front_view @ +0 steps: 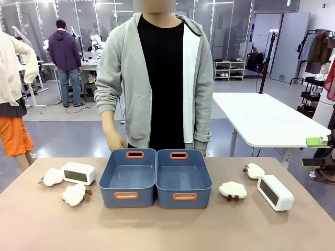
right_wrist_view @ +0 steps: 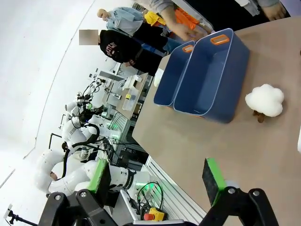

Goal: Sort the digital clocks into the basket.
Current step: Pick up the Digital clock from the table and place it into the empty Plastic storage basket.

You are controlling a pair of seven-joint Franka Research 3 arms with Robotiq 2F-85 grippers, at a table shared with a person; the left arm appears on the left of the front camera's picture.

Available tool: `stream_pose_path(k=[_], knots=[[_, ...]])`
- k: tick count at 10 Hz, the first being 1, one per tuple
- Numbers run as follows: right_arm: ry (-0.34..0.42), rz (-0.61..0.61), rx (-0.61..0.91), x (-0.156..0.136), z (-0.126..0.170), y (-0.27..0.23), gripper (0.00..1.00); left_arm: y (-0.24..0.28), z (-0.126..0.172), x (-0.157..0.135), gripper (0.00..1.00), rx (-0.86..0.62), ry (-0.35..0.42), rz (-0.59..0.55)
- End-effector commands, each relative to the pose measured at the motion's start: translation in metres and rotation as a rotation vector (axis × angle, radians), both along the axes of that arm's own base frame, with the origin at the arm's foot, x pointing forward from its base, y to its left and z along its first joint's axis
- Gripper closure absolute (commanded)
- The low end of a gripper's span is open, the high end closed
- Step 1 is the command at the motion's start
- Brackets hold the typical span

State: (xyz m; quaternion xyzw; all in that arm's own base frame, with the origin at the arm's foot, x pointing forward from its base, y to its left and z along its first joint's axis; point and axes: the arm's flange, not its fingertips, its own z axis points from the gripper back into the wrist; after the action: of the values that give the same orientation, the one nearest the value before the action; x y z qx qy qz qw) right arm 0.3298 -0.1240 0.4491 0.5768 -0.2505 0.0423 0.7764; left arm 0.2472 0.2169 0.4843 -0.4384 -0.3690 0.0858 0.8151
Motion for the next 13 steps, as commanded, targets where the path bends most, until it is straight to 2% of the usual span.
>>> stream_pose_path(k=[1, 13], knots=[[-0.008, 0.001, 0.006, -0.0001, 0.0004, -0.0007, 0.00, 0.0020, 0.0003, 0.0001, 0.00, -0.010, -0.026, -0.009], [-0.008, 0.001, 0.006, -0.0001, 0.0004, -0.0007, 0.00, 0.0020, 0.0003, 0.0001, 0.00, -0.010, -0.026, -0.009]])
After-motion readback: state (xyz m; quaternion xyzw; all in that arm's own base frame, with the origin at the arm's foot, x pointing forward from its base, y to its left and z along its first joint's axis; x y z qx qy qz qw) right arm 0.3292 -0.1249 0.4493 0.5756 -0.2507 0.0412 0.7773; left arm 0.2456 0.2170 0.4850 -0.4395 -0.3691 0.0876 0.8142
